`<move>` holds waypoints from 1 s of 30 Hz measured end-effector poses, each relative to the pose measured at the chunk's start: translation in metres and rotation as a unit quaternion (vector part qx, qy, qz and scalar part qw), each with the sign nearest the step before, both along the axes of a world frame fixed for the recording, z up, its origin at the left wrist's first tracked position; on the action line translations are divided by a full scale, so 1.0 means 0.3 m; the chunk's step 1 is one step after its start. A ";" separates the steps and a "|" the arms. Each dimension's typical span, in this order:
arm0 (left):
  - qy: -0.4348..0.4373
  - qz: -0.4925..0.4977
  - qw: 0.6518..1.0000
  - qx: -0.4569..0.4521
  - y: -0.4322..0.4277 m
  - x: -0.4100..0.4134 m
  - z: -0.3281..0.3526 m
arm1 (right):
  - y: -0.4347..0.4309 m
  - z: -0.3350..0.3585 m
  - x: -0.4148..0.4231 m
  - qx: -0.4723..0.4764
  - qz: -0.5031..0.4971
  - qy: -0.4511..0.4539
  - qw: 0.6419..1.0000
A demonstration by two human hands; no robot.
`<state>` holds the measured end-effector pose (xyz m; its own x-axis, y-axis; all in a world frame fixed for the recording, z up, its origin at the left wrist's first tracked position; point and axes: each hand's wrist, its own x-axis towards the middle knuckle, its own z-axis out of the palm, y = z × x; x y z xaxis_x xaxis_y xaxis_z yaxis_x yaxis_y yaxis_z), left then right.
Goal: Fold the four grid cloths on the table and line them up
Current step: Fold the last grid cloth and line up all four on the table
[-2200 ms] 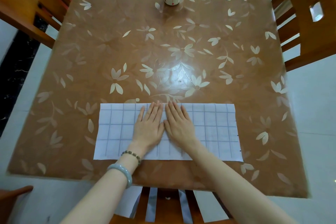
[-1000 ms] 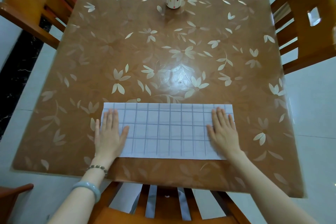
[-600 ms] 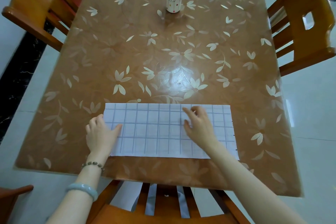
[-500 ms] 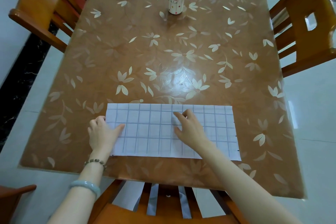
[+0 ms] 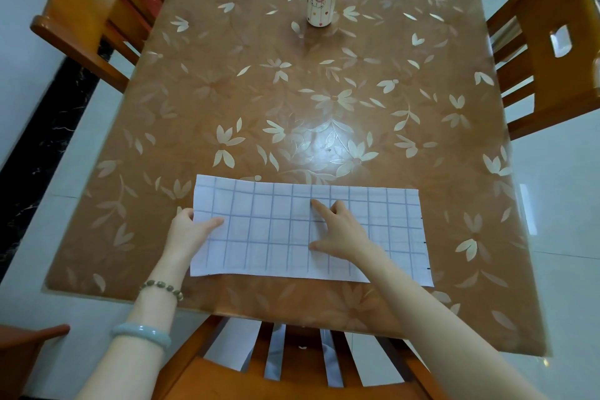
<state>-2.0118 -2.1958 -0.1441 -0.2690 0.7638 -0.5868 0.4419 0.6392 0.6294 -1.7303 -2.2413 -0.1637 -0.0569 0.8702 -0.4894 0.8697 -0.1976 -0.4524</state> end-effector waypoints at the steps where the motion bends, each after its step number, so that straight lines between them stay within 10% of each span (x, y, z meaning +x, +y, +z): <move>1: -0.024 0.003 1.000 -0.009 0.001 -0.014 0.009 | 0.000 0.001 -0.001 -0.002 0.000 0.000 1.000; 30: -0.048 -0.199 0.973 0.109 0.030 0.079 0.473 | 0.071 0.000 -0.156 -0.026 0.035 -0.015 0.999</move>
